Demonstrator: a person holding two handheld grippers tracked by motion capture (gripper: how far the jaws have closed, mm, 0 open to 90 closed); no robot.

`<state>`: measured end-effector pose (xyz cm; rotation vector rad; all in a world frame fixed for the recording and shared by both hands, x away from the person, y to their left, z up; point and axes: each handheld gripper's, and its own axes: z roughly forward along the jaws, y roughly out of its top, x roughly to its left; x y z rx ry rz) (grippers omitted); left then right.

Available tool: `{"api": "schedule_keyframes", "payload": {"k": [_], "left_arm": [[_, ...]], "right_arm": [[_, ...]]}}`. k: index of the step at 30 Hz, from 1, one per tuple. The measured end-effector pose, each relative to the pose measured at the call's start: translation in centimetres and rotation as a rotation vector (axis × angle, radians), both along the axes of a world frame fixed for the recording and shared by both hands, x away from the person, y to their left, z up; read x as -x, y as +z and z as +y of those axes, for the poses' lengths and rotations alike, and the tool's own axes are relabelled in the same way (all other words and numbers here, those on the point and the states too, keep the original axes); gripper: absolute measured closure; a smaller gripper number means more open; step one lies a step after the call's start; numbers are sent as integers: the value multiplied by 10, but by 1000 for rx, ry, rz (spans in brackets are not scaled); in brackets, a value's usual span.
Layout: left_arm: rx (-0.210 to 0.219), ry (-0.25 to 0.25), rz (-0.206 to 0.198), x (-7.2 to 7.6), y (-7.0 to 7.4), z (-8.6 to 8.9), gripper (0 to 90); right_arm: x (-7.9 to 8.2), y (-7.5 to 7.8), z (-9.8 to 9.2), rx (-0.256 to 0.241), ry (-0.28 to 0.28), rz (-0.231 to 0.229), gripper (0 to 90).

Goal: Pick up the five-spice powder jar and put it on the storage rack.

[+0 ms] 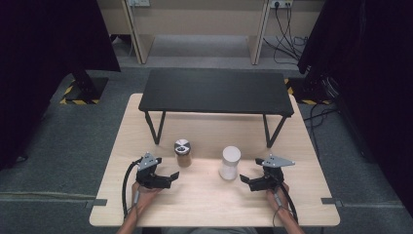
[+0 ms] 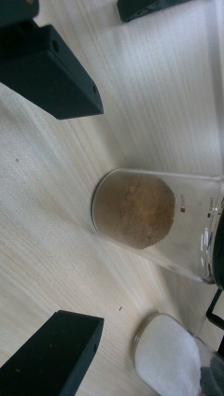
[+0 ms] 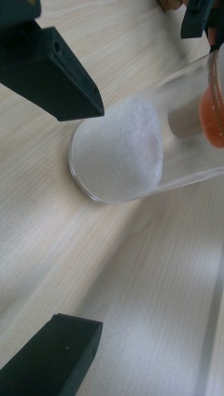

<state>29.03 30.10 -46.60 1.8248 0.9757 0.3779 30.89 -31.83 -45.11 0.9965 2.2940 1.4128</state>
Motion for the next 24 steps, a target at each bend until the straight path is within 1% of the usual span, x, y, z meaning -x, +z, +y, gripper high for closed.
{"api": "schedule_keyframes", "payload": {"k": [24], "left_arm": [[-1,-3,-4,1,0,0,1]], "right_arm": [[-2,1,1,4,3,6,8]]}}
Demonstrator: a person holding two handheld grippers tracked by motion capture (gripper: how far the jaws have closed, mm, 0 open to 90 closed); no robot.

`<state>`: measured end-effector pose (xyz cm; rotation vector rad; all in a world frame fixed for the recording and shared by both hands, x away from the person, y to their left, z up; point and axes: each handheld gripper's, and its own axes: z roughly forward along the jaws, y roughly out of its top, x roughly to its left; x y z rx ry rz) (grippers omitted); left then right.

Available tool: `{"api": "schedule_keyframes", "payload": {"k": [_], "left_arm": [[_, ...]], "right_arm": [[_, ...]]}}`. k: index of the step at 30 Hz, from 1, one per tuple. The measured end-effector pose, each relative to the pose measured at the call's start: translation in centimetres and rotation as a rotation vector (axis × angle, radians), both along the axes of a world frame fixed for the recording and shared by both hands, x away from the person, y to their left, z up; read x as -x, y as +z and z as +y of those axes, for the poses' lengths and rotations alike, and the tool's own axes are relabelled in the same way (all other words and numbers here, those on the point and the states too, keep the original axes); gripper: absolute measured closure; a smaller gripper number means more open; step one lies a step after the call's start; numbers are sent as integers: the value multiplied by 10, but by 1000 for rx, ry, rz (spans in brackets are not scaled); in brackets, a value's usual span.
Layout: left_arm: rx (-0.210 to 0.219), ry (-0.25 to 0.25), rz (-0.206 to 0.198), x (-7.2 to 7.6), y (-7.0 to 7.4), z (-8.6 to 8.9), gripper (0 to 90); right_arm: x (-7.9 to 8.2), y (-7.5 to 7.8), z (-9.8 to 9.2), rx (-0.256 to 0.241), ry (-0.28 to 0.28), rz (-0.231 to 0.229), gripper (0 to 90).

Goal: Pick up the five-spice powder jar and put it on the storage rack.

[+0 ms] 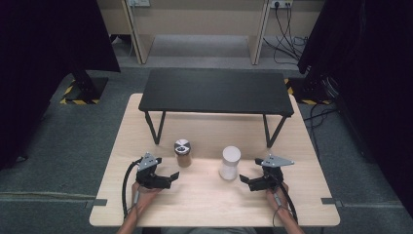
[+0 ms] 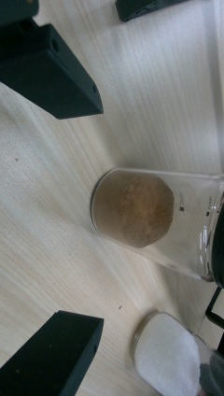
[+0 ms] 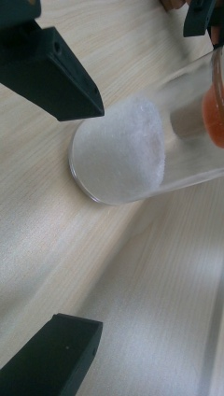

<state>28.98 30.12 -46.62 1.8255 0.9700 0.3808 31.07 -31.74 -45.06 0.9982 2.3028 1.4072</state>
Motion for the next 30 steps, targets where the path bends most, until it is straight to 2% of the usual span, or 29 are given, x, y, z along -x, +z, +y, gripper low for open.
{"api": "schedule_keyframes", "payload": {"k": [30], "left_arm": [[-1,1,0,0,0,0,3]], "right_arm": [[-1,0,0,2,-1,8,8]]}}
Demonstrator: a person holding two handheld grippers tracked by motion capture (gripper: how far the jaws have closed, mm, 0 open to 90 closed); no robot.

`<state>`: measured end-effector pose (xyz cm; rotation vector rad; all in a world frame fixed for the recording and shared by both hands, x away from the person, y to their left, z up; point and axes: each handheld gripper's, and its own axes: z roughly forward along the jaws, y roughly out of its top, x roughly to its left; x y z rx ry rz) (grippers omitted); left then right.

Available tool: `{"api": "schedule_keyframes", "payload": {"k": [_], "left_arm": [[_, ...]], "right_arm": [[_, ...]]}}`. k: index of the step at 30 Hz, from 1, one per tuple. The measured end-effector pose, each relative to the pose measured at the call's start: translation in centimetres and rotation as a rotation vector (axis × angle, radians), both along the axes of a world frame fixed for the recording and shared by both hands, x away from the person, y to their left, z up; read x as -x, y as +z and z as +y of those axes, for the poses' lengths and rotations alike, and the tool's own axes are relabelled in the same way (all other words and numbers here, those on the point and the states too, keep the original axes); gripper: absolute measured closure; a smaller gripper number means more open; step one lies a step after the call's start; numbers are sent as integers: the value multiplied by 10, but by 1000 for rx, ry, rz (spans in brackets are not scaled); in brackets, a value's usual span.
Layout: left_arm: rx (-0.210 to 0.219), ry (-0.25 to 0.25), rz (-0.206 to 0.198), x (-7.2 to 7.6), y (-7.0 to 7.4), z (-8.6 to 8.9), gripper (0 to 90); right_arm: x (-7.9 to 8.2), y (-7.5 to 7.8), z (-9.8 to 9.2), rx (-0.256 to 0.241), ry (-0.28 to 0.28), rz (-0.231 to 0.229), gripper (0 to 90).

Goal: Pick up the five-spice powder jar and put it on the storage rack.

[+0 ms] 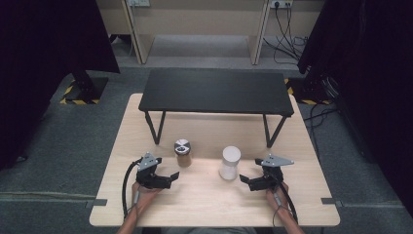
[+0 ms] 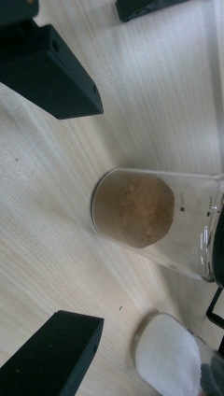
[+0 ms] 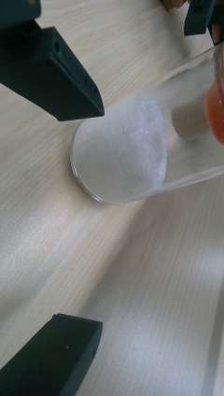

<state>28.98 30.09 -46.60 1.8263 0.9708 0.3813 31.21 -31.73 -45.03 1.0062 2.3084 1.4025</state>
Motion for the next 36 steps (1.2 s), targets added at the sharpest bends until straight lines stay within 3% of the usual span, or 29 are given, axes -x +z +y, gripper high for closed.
{"api": "schedule_keyframes", "payload": {"k": [16,23,32,36], "left_arm": [[-2,2,-4,1,0,0,1],[17,13,1,0,-1,1,0],[15,26,-11,-14,9,-10,1],[-13,11,-12,-22,16,-24,5]], "right_arm": [[0,0,0,3,1,2,8],[0,0,0,0,-2,4,8],[-1,0,0,-1,0,3,8],[-1,0,0,-1,-1,3,8]]}}
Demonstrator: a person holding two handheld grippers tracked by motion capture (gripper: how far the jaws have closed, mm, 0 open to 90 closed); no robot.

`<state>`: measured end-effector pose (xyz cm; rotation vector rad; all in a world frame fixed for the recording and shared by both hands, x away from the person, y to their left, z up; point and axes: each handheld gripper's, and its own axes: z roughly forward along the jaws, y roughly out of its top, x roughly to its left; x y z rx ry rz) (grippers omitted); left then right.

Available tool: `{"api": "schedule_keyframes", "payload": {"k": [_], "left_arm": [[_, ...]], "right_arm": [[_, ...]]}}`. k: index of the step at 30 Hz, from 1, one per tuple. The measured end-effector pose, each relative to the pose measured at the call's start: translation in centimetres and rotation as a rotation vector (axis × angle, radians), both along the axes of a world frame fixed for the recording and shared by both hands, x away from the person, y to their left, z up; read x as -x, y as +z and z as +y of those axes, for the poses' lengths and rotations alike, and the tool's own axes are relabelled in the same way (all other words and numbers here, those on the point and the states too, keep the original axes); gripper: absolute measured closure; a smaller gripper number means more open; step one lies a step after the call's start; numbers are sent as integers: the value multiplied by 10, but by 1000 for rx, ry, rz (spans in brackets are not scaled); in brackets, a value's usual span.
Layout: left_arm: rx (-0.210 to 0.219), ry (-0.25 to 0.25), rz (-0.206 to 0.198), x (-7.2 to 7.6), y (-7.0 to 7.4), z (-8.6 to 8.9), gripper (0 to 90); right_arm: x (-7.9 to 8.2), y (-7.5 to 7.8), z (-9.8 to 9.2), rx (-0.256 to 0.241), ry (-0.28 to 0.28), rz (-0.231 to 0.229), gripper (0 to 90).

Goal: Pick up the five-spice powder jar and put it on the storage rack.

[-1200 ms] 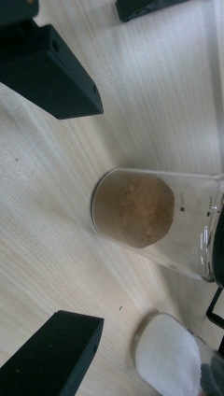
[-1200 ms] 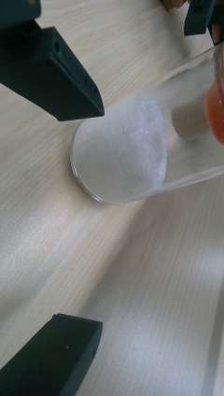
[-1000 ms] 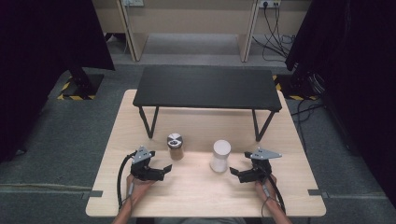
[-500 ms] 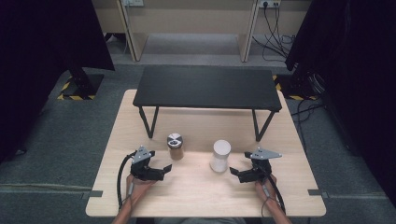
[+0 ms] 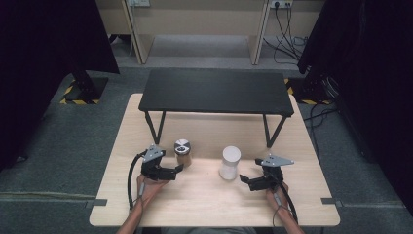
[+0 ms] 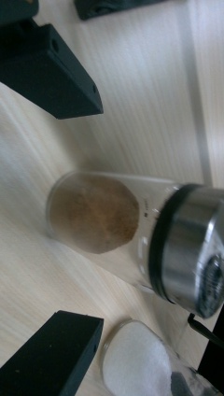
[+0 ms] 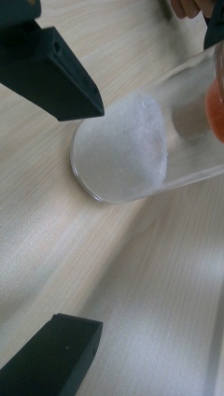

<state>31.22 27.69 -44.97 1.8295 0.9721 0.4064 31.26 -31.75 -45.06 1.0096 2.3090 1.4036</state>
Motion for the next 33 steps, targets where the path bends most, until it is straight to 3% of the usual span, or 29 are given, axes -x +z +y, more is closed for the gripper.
{"api": "schedule_keyframes", "payload": {"k": [7,14,23,31,33], "left_arm": [[-53,2,2,-10,9,-25,4],[-60,22,-8,-17,12,-39,23],[-60,55,-17,-20,6,-41,65],[-63,45,-35,-22,2,-44,101],[-58,46,-50,-21,0,-45,171]], "right_arm": [[0,0,0,1,0,1,8],[0,0,0,1,3,1,8],[-1,0,0,3,4,2,8],[-1,1,1,6,7,4,8],[-1,1,1,5,7,5,8]]}}
